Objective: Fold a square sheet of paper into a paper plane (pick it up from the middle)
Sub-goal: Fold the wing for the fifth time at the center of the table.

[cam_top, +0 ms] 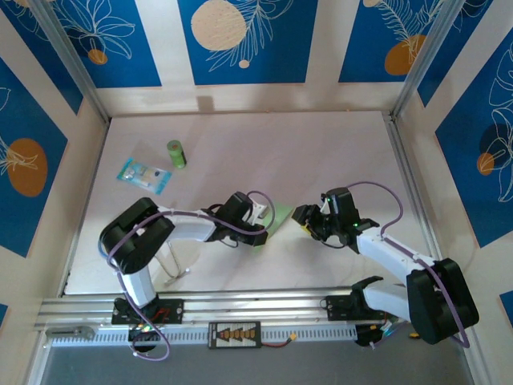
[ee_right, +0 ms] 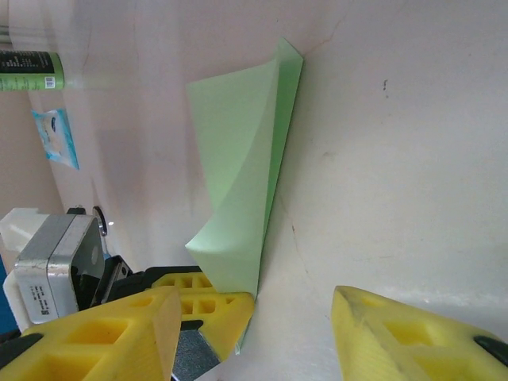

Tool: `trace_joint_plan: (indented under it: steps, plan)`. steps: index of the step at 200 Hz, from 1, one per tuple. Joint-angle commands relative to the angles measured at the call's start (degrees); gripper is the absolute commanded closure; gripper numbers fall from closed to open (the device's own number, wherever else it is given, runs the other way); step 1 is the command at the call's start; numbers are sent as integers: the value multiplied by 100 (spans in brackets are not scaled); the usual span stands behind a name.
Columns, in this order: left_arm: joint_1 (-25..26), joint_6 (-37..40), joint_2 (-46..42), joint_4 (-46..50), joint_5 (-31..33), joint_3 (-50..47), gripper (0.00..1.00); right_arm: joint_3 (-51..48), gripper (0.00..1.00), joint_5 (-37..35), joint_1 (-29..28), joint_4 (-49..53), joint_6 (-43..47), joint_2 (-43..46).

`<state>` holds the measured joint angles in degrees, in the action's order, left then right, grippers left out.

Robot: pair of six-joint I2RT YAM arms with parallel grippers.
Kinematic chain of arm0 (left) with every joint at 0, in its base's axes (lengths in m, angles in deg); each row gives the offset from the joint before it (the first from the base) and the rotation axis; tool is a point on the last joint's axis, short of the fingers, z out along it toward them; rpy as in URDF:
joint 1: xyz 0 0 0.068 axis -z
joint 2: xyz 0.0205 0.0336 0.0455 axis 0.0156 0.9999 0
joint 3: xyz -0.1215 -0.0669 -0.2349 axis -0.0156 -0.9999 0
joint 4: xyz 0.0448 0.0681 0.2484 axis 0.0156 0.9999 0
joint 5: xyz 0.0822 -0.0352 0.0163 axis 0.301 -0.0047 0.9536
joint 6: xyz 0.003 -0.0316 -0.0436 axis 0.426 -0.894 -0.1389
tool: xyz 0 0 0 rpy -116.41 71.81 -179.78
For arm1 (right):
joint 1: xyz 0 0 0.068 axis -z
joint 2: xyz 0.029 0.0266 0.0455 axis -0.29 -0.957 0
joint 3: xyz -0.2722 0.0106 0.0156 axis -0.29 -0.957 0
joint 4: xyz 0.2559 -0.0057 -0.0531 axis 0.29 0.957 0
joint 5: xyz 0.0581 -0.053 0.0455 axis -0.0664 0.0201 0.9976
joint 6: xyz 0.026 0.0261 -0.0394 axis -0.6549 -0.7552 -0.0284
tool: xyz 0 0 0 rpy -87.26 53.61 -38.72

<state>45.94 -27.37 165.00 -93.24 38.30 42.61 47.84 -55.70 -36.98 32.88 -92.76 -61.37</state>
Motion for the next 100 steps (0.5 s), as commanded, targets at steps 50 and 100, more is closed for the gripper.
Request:
trace_joint_plan:
  steps: [50,100]
  plan:
    - [-144,-829,225,-1084,-617,-312,100,-30,54,406,-202,-616,59,-551]
    - [-226,-1530,396,-1851,-938,-457,100,-1,62,198,-510,-1188,355,-882]
